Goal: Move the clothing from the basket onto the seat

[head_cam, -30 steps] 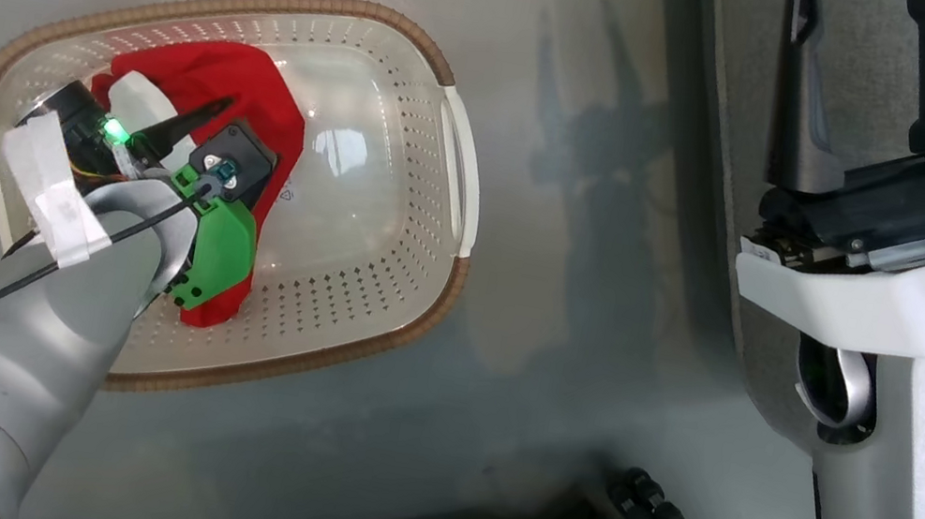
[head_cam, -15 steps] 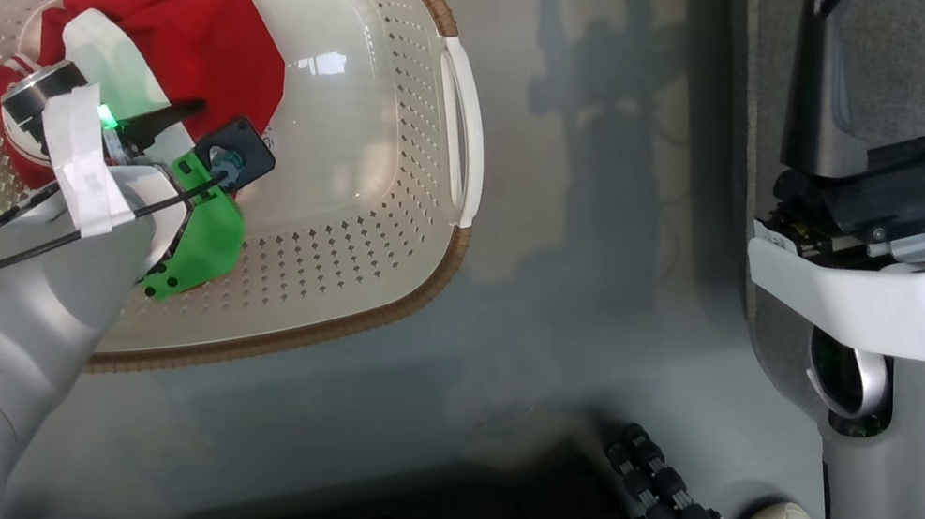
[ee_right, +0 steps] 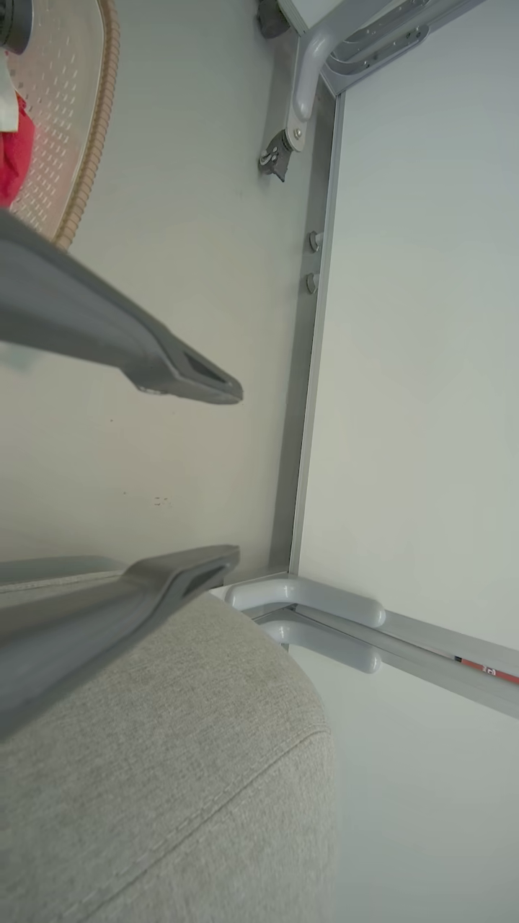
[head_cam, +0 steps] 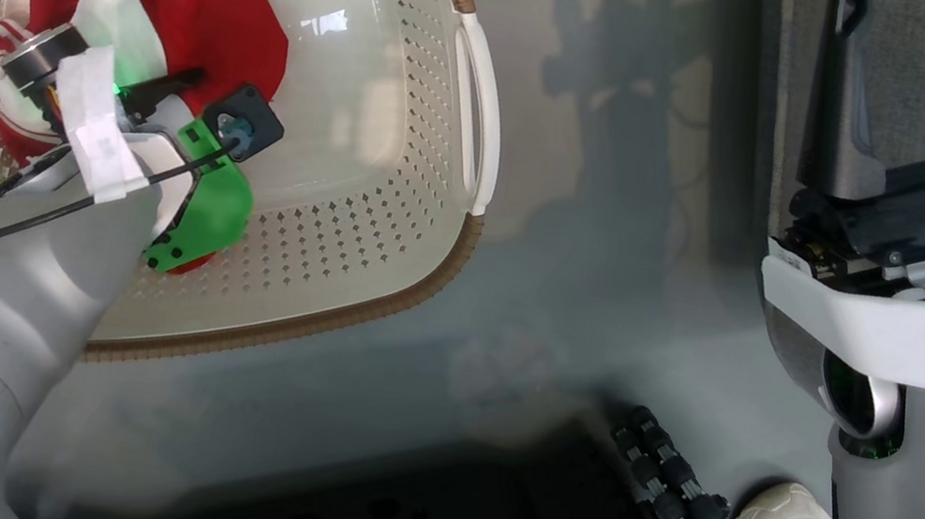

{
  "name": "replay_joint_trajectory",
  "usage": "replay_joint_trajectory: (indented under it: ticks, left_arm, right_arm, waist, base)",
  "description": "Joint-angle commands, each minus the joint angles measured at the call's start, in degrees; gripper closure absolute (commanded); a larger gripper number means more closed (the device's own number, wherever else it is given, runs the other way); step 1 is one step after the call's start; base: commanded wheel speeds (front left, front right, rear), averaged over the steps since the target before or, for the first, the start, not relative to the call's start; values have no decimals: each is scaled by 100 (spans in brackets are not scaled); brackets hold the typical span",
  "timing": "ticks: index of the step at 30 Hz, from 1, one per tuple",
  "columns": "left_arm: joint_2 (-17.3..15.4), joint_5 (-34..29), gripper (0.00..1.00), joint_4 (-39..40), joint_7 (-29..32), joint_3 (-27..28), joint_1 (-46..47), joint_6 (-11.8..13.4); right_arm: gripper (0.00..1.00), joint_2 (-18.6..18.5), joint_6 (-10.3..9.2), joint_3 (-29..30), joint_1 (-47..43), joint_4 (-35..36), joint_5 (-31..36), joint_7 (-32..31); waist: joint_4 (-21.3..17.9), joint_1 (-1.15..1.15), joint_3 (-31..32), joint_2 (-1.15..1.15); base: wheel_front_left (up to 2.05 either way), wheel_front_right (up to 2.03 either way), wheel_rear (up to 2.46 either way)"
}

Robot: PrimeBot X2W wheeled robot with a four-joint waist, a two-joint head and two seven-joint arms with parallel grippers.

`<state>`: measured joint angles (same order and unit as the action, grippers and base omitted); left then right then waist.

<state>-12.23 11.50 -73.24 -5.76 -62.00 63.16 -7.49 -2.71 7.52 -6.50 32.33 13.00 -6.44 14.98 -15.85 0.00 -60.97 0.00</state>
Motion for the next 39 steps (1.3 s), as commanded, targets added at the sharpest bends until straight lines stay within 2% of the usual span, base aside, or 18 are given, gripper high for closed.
replay_joint_trajectory:
  ticks: [1,3,4,5,18,31,39]
  left_arm:
    - [19,77,0,-25,29,-44,105,-2]
    - [31,85,4,-33,36,-108,120,-2]
    - [38,92,63,-39,75,-139,121,-2]
    - [44,90,100,-41,78,-175,134,-2]
    - [212,272,100,-43,-332,-358,229,-2]
    - [641,727,100,234,-898,-396,-98,-2]
    - [757,929,100,967,-949,-173,-379,49]
  right_arm:
    - [0,-9,-6,31,-62,46,72,5]
    - [0,-9,-6,23,-88,72,124,5]
    - [0,-9,-6,17,-93,89,154,5]
    - [0,-9,-6,14,-88,107,187,5]
    - [0,-10,-6,20,73,57,179,5]
    - [0,-11,-6,90,-143,-344,265,5]
    - [0,-12,-5,205,-370,-658,384,5]
  waist:
    - [40,0,-13,0]
    - [86,0,-21,0]
    - [107,0,-25,0]
    - [133,0,-31,0]
    - [243,0,111,0]
    - [622,0,1068,0]
    - [962,0,1808,0]
  base:
    - [7,7,7]
    - [9,9,9]
    - [8,8,8]
    - [5,5,5]
    - [0,0,0]
    - [0,0,0]
    - [0,0,0]
